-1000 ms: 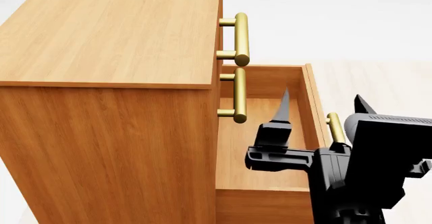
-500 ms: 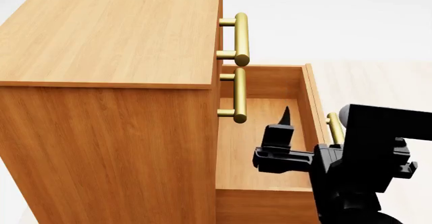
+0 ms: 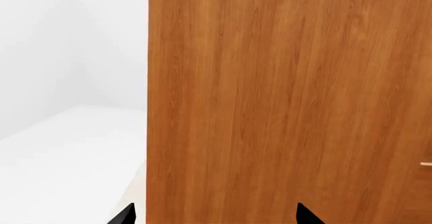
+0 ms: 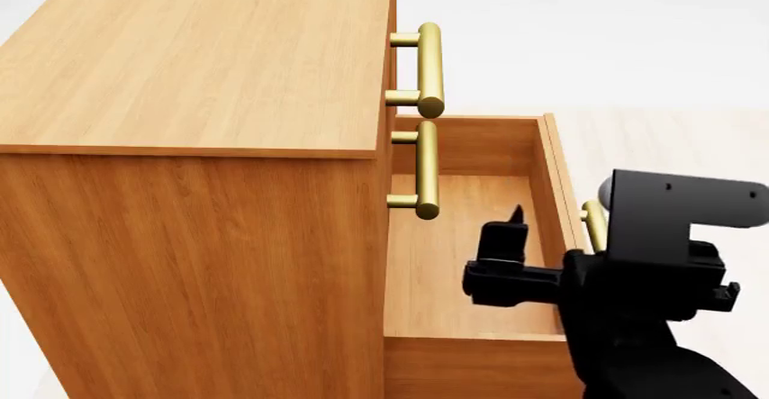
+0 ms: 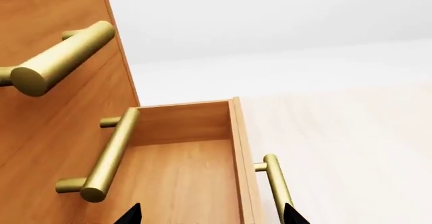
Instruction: Put the bowl in the bottom drawer of the cabinet and close it.
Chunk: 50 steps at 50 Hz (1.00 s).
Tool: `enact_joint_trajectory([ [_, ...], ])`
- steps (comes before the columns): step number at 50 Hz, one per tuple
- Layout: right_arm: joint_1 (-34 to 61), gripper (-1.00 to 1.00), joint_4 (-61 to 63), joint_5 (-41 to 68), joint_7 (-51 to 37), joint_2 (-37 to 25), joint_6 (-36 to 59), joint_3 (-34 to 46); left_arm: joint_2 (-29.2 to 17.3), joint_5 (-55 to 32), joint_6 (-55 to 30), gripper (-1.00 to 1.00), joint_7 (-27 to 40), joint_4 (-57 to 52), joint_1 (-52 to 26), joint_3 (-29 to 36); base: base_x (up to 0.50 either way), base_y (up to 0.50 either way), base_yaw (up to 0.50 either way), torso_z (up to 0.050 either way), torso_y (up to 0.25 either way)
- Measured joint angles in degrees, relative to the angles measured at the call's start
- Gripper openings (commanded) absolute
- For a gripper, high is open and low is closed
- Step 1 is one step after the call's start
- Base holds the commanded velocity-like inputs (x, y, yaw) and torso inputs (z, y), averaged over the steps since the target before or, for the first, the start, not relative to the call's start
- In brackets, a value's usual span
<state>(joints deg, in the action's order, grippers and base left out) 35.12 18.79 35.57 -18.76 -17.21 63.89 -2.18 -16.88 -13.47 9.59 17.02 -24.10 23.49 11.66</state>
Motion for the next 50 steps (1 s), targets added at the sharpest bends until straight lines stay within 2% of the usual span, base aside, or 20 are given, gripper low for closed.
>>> enact_joint_trajectory([
  [50, 4.10, 1.00, -13.97, -1.81, 1.25, -1.33, 0.40, 4.25, -1.08, -1.16, 0.59, 1.00, 0.95, 0.16, -0.29, 0.84, 0.00, 0.00, 0.00, 0.000, 0.000],
])
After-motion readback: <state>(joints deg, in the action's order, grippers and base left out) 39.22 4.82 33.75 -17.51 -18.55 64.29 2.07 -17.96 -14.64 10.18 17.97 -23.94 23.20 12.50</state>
